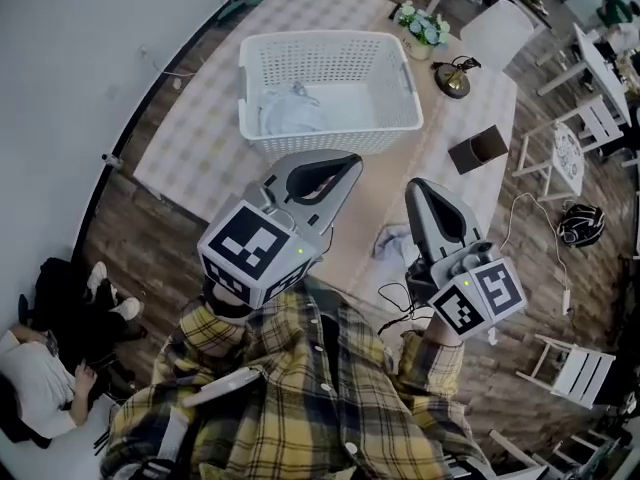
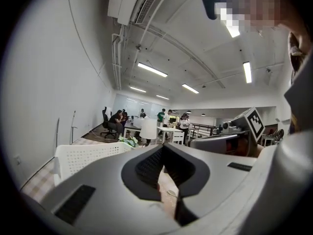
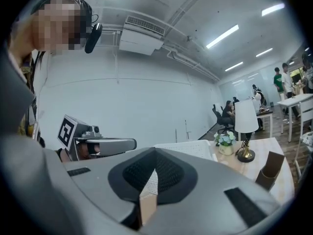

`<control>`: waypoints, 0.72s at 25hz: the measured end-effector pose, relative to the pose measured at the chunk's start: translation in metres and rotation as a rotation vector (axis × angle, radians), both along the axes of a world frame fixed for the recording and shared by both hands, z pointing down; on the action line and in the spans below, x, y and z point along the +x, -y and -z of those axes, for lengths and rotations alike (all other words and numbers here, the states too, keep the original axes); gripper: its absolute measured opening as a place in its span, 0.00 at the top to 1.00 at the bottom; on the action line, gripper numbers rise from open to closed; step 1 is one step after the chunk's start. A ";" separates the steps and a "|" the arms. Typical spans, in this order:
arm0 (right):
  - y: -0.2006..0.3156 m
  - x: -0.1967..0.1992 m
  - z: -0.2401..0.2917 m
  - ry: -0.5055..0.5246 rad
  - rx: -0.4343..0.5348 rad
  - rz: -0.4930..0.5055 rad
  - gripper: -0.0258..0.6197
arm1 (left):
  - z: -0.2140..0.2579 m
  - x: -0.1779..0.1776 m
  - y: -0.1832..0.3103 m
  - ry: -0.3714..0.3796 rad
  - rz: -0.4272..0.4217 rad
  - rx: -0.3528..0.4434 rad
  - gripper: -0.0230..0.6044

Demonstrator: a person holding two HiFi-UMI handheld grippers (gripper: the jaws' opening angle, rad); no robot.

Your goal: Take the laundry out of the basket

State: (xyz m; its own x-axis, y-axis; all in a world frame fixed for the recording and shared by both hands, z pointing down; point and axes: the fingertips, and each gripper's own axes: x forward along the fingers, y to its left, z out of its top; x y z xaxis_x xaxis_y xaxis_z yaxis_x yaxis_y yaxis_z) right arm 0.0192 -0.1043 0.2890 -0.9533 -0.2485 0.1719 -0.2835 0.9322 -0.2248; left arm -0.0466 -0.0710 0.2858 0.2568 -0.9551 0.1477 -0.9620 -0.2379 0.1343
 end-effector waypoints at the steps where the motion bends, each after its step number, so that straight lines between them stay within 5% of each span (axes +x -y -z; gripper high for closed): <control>1: -0.003 -0.004 0.003 0.005 -0.003 0.011 0.95 | 0.004 -0.007 -0.005 0.006 0.020 -0.003 0.94; 9: 0.001 -0.079 -0.007 -0.003 -0.020 0.025 0.95 | 0.000 -0.095 -0.004 0.020 0.076 -0.022 0.94; 18: 0.010 -0.172 -0.008 -0.054 -0.008 -0.017 0.94 | -0.007 -0.185 0.016 0.023 -0.016 -0.060 0.94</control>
State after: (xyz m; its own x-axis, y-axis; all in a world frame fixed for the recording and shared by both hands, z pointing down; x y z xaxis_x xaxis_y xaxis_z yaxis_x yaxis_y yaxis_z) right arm -0.1529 -0.1142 0.2973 -0.9381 -0.2630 0.2255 -0.3114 0.9253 -0.2163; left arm -0.2320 -0.0875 0.2930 0.2679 -0.9401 0.2110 -0.9611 -0.2455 0.1266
